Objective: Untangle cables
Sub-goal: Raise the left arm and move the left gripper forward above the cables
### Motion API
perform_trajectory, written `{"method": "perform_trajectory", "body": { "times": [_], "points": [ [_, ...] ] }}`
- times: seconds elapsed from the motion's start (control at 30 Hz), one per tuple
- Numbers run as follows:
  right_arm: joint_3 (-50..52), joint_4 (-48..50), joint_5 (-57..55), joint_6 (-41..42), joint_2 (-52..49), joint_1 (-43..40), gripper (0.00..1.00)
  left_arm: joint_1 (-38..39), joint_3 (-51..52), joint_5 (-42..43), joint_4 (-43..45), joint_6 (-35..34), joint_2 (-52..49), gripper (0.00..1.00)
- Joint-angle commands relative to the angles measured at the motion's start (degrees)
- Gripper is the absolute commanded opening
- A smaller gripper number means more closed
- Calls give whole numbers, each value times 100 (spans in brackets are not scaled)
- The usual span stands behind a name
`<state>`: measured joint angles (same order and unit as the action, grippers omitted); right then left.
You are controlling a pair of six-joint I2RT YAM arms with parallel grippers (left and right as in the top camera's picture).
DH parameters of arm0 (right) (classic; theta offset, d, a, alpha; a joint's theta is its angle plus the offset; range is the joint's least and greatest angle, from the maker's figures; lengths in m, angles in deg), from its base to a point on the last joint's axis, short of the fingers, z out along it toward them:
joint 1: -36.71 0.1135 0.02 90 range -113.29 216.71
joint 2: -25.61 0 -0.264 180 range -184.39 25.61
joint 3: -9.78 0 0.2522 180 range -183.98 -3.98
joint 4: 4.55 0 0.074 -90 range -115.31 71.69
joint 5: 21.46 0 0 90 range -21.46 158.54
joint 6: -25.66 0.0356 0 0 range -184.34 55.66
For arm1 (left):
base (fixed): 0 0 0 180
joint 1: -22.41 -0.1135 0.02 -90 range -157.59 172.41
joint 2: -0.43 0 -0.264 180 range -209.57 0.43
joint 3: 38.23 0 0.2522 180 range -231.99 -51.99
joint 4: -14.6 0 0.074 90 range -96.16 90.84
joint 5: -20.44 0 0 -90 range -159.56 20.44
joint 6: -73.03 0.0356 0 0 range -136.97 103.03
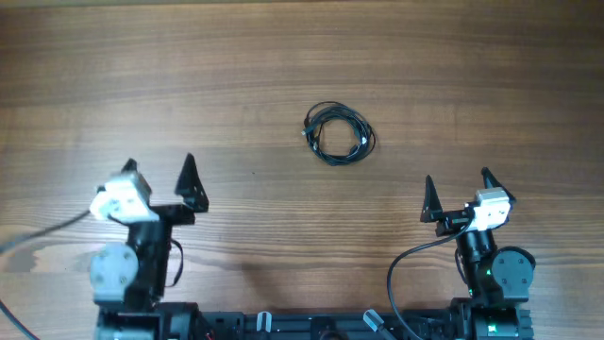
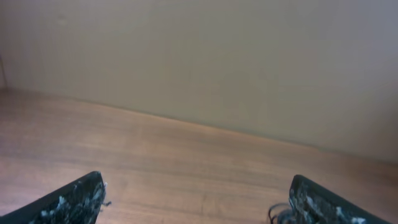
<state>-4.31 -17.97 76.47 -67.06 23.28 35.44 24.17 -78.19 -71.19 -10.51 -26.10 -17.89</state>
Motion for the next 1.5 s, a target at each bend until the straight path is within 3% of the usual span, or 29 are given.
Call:
{"method": "perform_trajectory", "body": {
  "times": [0.0,0.4,0.63,0.87,1.1,1.47],
  "points": [
    [2,13,52,-26,-37,17,100,-33,-1202,175,-507,278,-1019,96],
    [2,13,52,-24,-37,17,100,-33,-5077,267,-2479,1335,-3711,100],
    [2,13,52,-28,-37,17,100,-35,-6559,267,-2900,1510,-4909,100],
    [2,13,52,-26,-37,17,100,-35,-7239,667,-2975,1644,-6046,100],
    [2,13,52,-26,-37,17,100,-66,-7283,1169,-3178,1687,-6951,100],
    [2,13,52,-28,-37,17,100,-76,-7283,1362,-3440,1950,-7307,100]
  ]
}}
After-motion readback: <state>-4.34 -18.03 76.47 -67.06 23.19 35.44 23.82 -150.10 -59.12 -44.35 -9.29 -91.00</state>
